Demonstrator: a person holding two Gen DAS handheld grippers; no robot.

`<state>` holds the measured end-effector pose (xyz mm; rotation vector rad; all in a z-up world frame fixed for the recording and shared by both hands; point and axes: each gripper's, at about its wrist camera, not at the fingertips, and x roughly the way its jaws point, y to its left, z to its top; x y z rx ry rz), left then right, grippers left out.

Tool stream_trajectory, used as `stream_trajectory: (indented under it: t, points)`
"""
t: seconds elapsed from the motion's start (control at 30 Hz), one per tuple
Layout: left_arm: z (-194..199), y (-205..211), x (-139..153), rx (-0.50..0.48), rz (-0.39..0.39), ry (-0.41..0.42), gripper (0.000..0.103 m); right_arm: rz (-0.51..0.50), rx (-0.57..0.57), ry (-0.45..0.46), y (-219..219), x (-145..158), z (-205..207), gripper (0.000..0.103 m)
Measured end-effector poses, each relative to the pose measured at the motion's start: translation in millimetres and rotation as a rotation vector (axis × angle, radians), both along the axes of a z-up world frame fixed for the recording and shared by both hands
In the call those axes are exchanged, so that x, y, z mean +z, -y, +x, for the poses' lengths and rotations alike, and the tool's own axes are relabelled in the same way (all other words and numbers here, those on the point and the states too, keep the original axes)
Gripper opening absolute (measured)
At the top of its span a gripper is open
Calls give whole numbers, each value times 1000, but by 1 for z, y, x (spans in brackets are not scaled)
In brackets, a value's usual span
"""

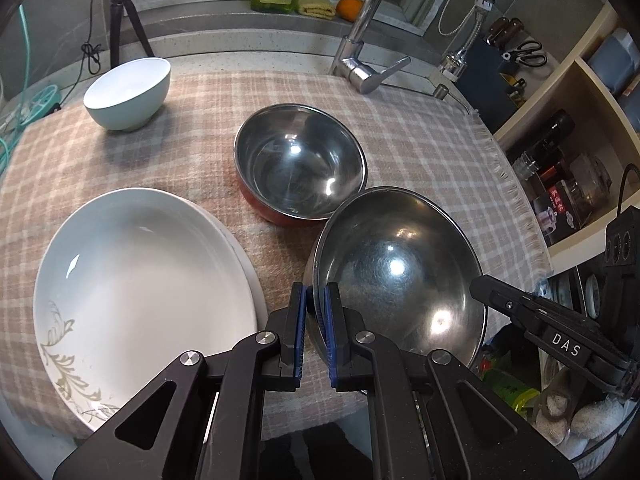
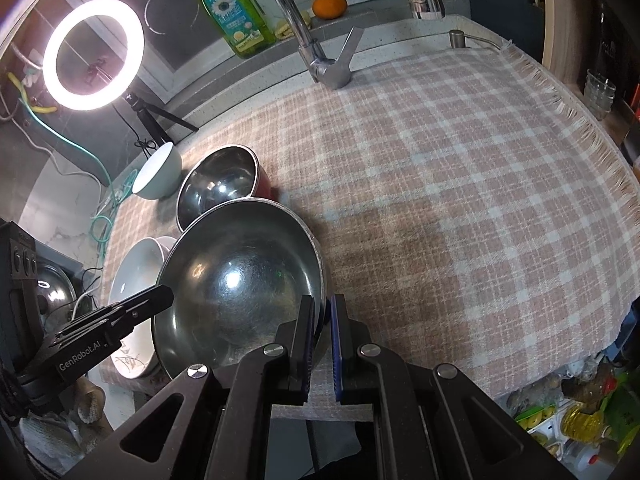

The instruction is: Organize plates and bowls

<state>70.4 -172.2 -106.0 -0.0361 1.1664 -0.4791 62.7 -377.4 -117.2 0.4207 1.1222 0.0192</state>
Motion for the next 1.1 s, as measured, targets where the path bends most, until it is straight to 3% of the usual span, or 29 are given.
stream_trajectory:
  t: [0.6, 0.67, 0.8, 0.93, 1.1]
  points:
    - [3, -6, -12, -1, -8, -38, 7, 14, 20, -3, -7, -8, 1, 10]
    - [3, -5, -11, -5, -3, -36, 12, 19, 23, -1, -7, -8, 0, 10]
    - [3, -10, -11, 3, -42, -57, 15, 58, 22, 0, -4, -9, -1, 21]
    - [5, -21, -8, 39, -74, -63, 15, 50, 22, 22, -3, -5, -6, 21]
    - [4, -48, 4, 115, -197, -91, 15, 96, -27, 60, 9, 5, -15, 27]
